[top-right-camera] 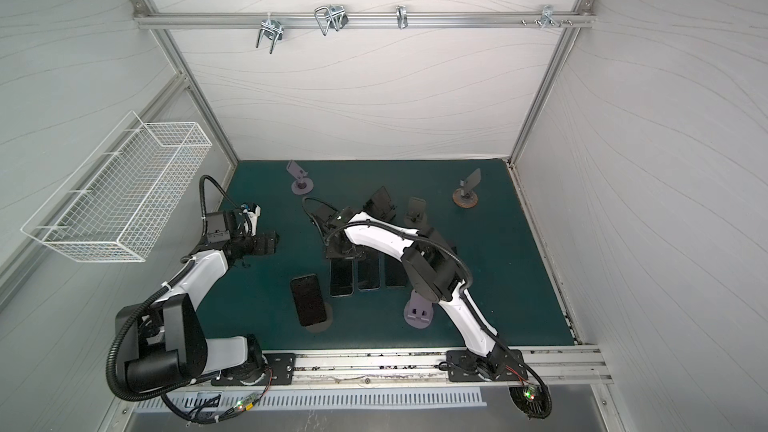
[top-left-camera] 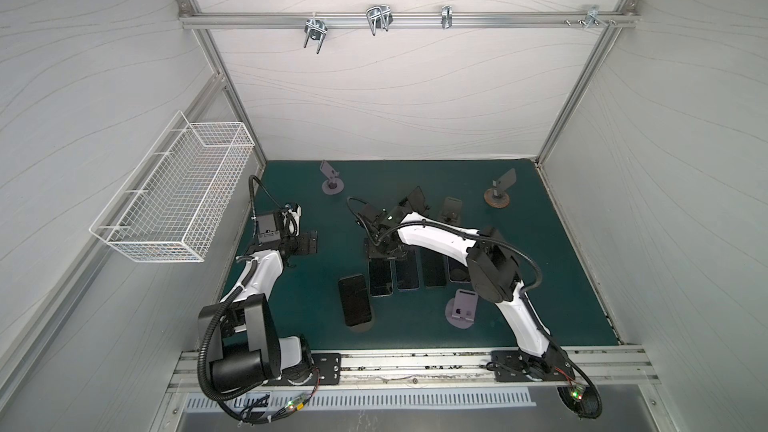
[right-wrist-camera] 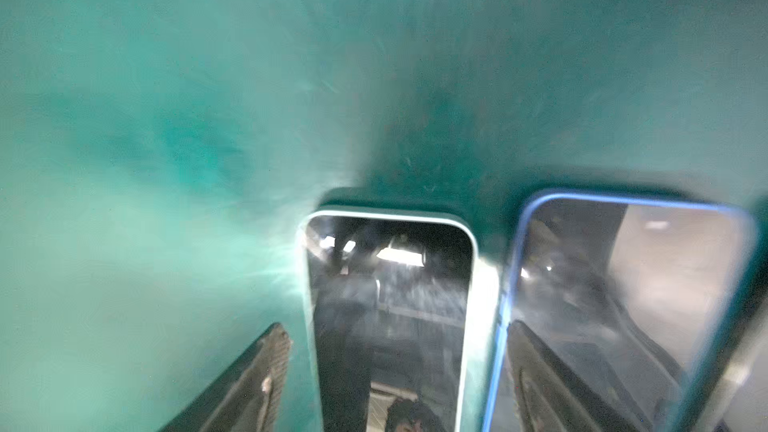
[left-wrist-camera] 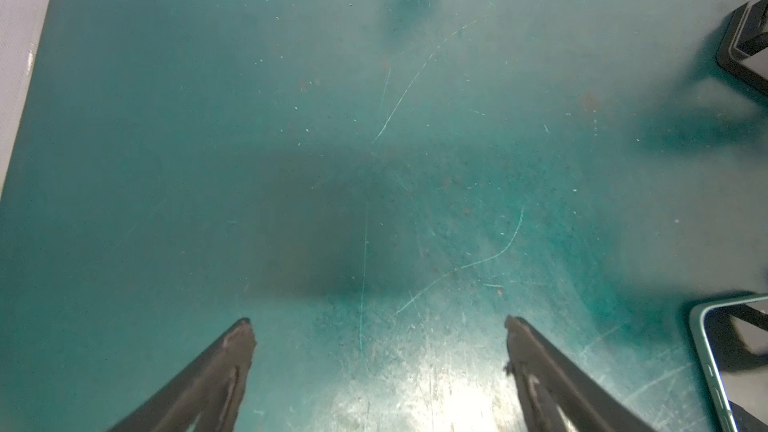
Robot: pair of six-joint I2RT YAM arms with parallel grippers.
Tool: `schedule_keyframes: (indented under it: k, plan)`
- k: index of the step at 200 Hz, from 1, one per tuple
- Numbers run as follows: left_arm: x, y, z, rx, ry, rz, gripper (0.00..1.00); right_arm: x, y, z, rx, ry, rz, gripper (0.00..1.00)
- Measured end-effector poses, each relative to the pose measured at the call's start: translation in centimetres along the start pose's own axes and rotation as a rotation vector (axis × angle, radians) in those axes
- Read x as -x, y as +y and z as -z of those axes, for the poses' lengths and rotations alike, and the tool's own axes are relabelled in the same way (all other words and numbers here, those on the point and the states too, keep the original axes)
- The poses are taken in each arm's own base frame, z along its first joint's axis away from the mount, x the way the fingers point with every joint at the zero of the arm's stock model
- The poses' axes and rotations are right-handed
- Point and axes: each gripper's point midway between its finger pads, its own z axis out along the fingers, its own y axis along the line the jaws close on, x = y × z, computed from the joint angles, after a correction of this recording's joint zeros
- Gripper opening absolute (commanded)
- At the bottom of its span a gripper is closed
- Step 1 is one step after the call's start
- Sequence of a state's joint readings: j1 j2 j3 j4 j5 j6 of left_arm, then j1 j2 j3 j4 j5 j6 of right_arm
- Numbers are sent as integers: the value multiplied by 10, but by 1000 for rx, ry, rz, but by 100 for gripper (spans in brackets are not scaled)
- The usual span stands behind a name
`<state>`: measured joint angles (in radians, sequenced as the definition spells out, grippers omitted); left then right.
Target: Remove the phone from the phone stand
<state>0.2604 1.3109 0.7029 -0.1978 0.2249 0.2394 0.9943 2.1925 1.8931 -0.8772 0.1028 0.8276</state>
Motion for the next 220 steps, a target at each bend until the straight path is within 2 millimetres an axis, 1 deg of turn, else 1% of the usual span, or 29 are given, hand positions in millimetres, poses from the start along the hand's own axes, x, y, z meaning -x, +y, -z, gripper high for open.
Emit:
schedule_keyframes:
  k: [10,28,50,59,73,94,131,157,182,196,220]
  plan:
    - [0,0,0,0,0,0,95,8,4,21,36,-31,3,86]
    - [0,0,0,0,0,0,95,23,9,68,115,-108,3,87]
    - [-1,0,0,0,3,0,95,31,6,118,195,-189,24,88]
    - [-1,0,0,-1,3,0,95,32,2,134,215,-217,39,88]
    - [-1,0,0,-1,4,0,95,31,-7,150,234,-248,65,89]
    - [-1,0,0,-2,5,0,95,23,-27,161,228,-272,96,91]
    - [-2,-1,0,-6,7,-1,95,11,-57,166,209,-302,130,95]
    - [-2,-2,0,-14,6,-3,94,4,-72,175,231,-331,152,96]
    - [-2,-3,-1,-19,9,-4,93,-2,-70,185,318,-375,186,96]
    - [-3,-4,-1,-21,12,-5,93,-7,-62,188,381,-378,211,96]
    - [-2,-4,-1,-22,11,-8,93,-9,-46,191,472,-380,247,95]
